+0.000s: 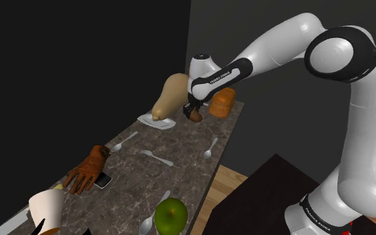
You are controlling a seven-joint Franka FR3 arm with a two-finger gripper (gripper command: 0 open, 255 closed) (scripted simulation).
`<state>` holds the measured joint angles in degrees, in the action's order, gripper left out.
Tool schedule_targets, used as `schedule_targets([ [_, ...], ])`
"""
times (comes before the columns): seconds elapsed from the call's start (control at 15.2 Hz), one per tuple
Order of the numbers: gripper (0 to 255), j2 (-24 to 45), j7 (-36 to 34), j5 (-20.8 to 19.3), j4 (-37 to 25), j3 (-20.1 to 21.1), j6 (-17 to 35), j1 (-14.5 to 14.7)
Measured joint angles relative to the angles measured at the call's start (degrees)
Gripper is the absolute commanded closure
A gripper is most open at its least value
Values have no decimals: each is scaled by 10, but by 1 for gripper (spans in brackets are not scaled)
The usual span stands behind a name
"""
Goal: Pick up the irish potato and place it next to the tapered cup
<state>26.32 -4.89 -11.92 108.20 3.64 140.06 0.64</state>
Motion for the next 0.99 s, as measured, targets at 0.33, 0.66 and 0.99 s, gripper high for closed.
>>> schedule_targets([
  [0.33, 255, -23, -11, 1, 6, 5, -19, 10],
  [0.66, 255, -32, -74, -11, 19, 15, -23, 54],
  [0.99, 255, -33, -144, -25, 24, 28, -29, 104],
])
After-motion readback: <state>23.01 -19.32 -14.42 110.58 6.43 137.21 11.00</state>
